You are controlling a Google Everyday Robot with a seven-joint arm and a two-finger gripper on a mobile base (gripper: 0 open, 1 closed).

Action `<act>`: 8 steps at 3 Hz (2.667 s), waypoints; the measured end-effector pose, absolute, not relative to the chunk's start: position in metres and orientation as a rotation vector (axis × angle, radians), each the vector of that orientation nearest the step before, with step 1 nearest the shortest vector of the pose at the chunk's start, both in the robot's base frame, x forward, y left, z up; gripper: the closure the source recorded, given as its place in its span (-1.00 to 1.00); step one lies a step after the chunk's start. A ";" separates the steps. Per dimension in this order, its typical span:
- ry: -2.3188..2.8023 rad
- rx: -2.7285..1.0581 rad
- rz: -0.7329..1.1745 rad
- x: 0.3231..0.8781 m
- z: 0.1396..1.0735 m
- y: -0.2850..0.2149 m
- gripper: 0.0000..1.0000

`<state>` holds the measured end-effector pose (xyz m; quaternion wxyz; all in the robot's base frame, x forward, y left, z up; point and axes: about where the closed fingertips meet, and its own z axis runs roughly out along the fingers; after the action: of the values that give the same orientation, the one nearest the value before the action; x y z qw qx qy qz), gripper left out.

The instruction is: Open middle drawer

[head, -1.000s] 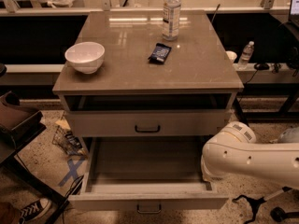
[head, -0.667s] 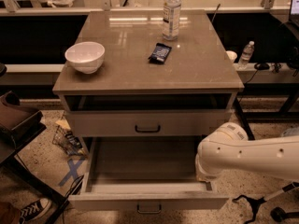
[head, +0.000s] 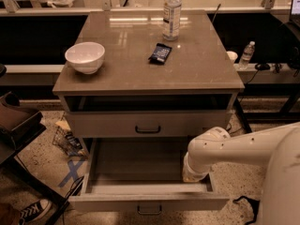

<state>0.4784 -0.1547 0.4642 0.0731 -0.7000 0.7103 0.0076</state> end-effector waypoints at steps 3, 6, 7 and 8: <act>2.266 -2.046 0.169 0.427 0.408 -0.184 1.00; 2.374 -1.979 0.204 0.370 0.418 -0.218 0.73; 2.375 -1.979 0.204 0.370 0.423 -0.218 0.26; 2.376 -1.981 0.207 0.369 0.422 -0.217 -0.37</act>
Offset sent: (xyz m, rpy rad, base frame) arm -0.0582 -0.0279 -0.0752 0.0366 0.1485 -0.0745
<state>0.3691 -0.2175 0.4223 0.0208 -0.6388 0.7662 0.0667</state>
